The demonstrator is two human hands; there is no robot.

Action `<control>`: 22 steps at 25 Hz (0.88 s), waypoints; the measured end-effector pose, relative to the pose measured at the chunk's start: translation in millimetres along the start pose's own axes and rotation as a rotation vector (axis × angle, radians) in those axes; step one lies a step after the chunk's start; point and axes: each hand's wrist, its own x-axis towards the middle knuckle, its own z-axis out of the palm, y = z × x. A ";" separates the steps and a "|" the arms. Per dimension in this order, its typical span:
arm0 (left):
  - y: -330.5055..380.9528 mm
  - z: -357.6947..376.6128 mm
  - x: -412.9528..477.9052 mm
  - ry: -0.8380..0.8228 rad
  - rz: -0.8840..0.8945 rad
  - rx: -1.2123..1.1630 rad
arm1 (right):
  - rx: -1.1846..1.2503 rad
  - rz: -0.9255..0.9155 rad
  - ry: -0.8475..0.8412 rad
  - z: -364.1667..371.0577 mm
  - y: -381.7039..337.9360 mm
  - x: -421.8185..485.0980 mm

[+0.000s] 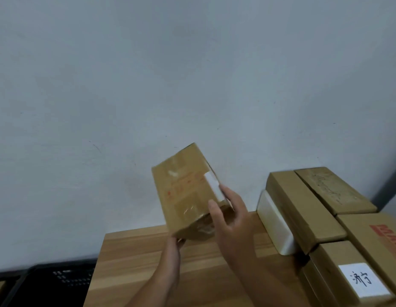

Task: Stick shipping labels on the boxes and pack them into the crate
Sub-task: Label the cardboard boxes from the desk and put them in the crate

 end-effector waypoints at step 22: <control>21.6 -42.0 9.1 0.053 0.101 0.333 | 0.040 0.505 -0.116 -34.0 75.2 29.4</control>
